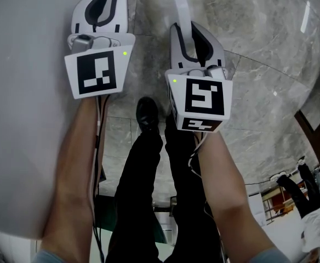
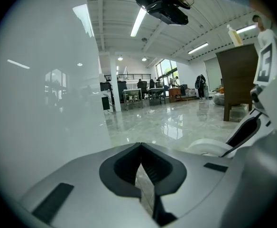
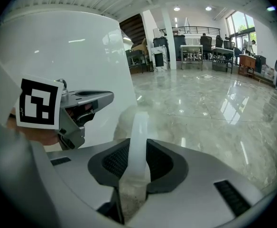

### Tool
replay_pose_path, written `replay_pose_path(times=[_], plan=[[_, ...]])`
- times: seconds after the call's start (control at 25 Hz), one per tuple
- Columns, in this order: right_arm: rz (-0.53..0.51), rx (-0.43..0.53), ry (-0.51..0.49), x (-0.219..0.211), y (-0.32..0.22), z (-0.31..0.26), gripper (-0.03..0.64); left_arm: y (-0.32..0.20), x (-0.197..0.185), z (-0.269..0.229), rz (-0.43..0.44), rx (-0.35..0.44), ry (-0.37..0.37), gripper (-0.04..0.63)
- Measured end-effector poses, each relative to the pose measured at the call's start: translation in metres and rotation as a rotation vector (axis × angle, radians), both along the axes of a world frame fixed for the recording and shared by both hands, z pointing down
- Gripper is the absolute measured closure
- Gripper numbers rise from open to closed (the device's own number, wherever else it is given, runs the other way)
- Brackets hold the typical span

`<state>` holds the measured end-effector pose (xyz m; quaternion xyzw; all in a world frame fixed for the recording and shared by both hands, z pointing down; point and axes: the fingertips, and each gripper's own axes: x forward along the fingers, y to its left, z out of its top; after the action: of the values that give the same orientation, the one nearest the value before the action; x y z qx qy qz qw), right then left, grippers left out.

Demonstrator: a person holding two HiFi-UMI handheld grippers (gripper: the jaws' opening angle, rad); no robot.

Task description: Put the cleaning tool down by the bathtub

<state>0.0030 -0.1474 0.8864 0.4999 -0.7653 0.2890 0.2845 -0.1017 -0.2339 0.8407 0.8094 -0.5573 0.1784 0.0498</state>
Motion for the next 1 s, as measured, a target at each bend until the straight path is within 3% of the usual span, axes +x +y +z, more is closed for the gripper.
replay_pose_path(times=[0.72,1.0], plan=[[-0.028,-0.024,0.06,-0.013,-0.002,0.045,0.488,0.005,-0.011,0.022,-0.025,-0.038,0.025,0.58],[-0.016,-0.014,0.052,-0.011,-0.001,0.037,0.491,0.01,-0.004,0.02,-0.008,-0.045,0.029,0.58]])
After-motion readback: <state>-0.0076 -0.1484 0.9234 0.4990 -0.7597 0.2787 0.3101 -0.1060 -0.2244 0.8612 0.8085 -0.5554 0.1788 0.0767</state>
